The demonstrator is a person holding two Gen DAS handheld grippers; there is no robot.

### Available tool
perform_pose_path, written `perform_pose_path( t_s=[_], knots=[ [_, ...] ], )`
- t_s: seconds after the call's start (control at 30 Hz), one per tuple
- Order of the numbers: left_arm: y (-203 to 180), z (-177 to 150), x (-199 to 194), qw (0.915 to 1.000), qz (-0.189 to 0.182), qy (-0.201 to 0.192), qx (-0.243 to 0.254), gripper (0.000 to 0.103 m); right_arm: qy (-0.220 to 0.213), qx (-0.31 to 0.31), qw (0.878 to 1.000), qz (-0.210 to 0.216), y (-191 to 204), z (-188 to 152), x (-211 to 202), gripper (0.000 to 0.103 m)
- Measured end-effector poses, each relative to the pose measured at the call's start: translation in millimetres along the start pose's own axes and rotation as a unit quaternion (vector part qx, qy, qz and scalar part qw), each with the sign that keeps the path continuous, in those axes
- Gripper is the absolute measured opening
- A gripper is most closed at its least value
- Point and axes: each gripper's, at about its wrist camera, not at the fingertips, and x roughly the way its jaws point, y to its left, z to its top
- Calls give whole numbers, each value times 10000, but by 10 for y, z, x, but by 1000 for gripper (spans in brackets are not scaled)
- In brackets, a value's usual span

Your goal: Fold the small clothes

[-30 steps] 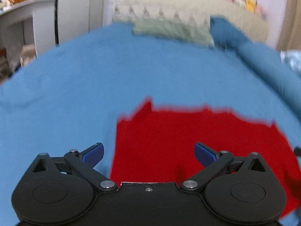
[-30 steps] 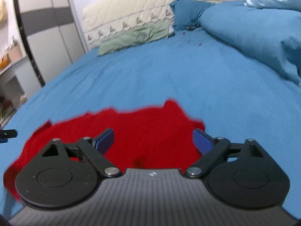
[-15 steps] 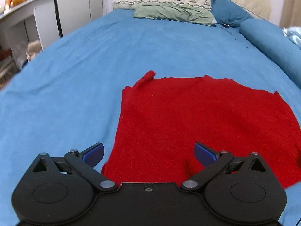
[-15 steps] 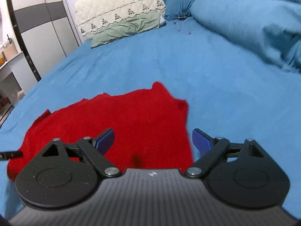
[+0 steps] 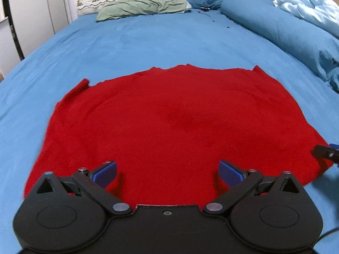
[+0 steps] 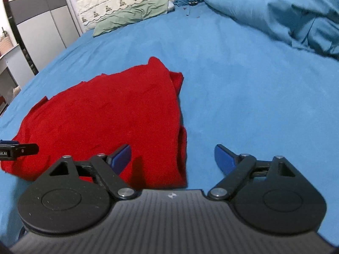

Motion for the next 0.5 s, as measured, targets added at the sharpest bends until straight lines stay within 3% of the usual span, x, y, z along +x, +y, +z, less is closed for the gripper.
perform_pose_path(
  t_s=[0.1,0.17,0.23,0.33,0.4,0.5],
  knots=[
    [-78,27,148,9999,101,98,93,103,82,-46,9999,-142,33,-75,129,90],
    [-99,27,241,9997,142,194,105,103,-65,-302,9993,-221,130,-136,130,78],
    [-124,9,321,9993,187,290,131,103,-102,-602,9979,-219,246,-182,123,55],
    [-150,7,392,9987,265,340,277,103,-10,-748,9970,-200,364,-188,123,34],
    [-161,30,417,9979,313,465,325,103,132,-501,9986,-147,364,-118,138,25],
    [-178,121,488,9961,347,732,354,103,322,275,9991,-39,301,53,107,24]
  ],
)
